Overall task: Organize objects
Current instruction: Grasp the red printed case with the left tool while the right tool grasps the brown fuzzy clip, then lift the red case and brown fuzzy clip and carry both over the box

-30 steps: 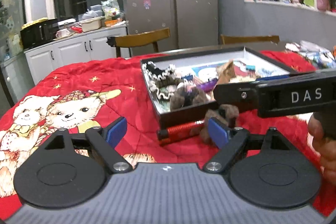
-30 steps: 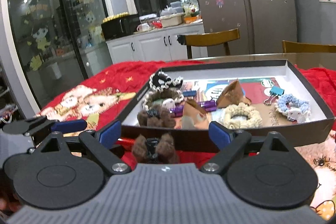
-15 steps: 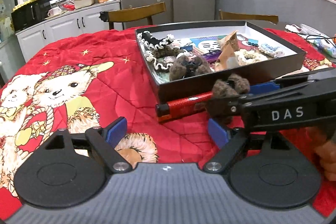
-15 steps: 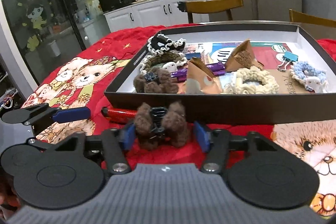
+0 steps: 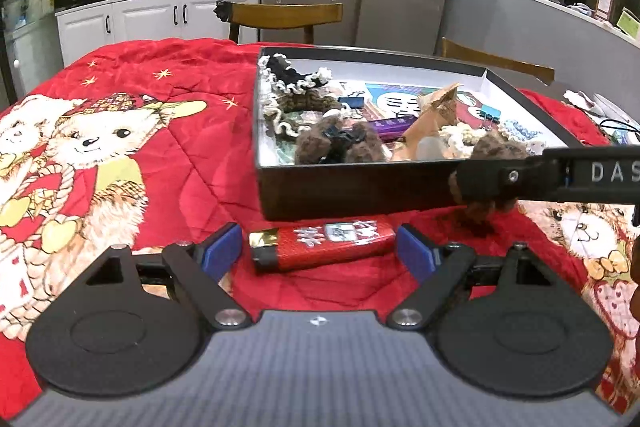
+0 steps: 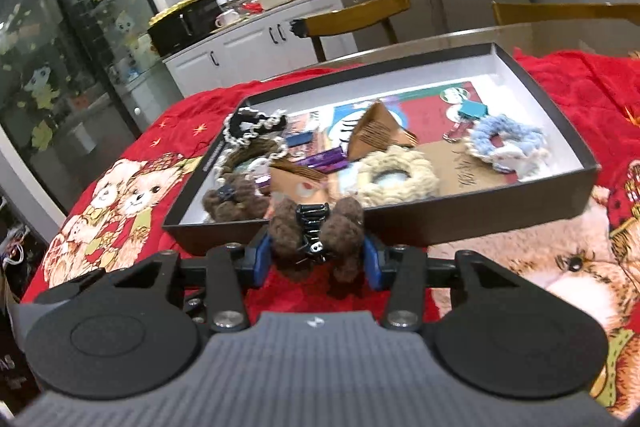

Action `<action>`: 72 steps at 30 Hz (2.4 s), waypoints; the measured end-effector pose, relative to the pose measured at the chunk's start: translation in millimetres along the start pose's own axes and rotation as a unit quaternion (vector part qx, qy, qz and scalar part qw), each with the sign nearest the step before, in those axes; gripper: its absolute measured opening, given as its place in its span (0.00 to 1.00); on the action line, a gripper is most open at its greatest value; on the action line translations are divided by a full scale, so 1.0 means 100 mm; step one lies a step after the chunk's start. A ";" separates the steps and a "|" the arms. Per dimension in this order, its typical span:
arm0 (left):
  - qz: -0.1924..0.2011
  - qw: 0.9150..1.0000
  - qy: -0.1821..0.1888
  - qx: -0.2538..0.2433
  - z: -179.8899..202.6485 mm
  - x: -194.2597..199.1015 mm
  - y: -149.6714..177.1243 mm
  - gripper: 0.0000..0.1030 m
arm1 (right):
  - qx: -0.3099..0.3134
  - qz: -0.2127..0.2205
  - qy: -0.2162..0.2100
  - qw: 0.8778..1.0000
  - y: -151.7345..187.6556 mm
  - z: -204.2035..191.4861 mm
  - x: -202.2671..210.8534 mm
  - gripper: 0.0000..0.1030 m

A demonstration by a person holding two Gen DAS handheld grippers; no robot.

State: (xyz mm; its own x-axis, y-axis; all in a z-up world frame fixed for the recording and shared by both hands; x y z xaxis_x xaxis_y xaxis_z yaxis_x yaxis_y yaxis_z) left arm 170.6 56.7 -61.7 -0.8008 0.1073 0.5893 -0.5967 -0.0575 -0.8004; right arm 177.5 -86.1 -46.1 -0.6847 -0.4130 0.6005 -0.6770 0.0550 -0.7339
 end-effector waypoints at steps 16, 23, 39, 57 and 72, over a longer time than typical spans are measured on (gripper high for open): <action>-0.011 0.997 -0.071 0.002 0.11 -0.14 0.00 0.86 | -0.014 -0.021 0.014 1.000 0.06 0.14 -0.10 0.50; 0.005 0.998 -0.060 0.017 0.03 -0.03 0.02 0.83 | -0.005 -0.017 0.022 1.000 0.11 0.14 -0.14 0.50; 0.011 0.997 -0.071 0.024 -0.01 0.03 0.02 0.83 | 0.015 0.009 0.022 1.000 0.08 0.07 -0.10 0.50; 0.106 0.994 -0.015 -0.007 0.24 0.47 -0.36 0.83 | -0.005 0.065 -0.008 0.998 -0.48 0.07 0.34 0.49; 0.133 0.985 0.096 0.047 0.73 0.09 -1.92 0.83 | -0.048 0.101 0.040 0.993 -1.69 0.68 0.09 0.50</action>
State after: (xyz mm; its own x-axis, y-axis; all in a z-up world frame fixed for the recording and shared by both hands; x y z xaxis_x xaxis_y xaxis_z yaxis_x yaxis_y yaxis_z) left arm 274.0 -3.4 105.2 -0.9100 0.2618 0.3214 -0.3770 -0.2002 -0.9043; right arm 304.5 -161.1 61.5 -0.8260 -0.3115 0.4698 -0.5431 0.2168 -0.8112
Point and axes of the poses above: each gripper's, at about its wrist camera, not at the fingertips, and x roughly against the way its jaws point, z to its right, y to its underside, the point moved 9 cm from there along -x, roughly the way its jaws point, and after that the axes turned 3 degrees about y, right-handed, at the moved point
